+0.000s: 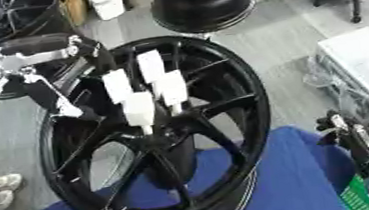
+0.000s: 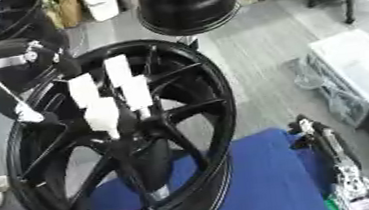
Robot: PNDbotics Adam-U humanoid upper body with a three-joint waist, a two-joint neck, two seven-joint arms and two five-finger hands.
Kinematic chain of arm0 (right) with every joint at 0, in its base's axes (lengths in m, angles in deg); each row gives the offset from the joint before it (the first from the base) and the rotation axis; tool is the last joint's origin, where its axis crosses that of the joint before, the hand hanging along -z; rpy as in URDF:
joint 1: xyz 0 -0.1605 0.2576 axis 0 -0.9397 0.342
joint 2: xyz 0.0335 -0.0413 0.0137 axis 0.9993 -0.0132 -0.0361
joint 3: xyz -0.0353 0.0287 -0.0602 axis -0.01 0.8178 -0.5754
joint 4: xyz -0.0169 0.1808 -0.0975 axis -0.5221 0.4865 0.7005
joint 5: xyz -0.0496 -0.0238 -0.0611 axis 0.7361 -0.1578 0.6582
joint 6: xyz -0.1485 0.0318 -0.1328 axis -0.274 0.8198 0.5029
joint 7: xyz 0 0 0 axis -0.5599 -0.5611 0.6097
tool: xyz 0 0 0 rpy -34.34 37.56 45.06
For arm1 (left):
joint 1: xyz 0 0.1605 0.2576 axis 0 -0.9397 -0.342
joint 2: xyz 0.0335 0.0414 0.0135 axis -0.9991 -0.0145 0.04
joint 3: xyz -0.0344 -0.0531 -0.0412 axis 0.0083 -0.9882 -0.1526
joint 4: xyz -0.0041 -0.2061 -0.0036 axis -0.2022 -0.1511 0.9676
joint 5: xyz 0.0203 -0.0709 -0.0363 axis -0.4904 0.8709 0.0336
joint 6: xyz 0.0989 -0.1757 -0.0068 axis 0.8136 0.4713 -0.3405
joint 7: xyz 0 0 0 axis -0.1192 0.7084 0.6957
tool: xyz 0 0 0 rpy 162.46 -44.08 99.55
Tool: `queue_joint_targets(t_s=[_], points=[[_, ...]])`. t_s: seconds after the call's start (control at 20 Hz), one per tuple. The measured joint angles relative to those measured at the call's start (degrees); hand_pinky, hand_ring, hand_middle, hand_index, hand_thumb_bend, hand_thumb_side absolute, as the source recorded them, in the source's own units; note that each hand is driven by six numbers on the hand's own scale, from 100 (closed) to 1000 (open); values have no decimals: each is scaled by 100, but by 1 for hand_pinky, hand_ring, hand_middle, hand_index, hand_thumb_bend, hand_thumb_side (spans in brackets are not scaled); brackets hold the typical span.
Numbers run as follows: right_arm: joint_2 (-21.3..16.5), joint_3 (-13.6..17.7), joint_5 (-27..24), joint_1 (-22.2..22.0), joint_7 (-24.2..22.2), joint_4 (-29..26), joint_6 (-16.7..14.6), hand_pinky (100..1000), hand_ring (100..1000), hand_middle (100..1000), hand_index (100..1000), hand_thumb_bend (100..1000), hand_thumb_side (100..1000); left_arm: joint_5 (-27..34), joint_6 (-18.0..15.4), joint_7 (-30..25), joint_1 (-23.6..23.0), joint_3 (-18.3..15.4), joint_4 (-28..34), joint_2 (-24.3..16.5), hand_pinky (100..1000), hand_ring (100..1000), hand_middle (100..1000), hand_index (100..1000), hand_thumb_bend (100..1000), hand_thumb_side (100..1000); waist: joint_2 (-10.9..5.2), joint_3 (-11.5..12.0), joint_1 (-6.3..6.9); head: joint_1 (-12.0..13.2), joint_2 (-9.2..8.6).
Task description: Pull the pin out of the wheel hub.
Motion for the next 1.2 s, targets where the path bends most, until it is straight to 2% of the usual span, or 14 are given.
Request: queue_joint_targets(t_s=[0.4,0.75,1.2], points=[[0,-25,19,18,-33,-31,-13,619,485,581,673,100,867,-99,-48,48,55,23,-99,95,771,671,674,743,444,100,8,-43,39,22,0],[0,-54,58,42,-40,-35,-15,618,485,581,673,100,866,-252,-88,88,59,52,-220,147,772,688,732,776,474,100,30,-61,54,35,0],[0,-57,65,58,-62,-65,-17,618,485,582,673,100,866,-375,-118,118,57,56,-331,234,764,645,651,714,373,100,42,-73,62,42,0]])
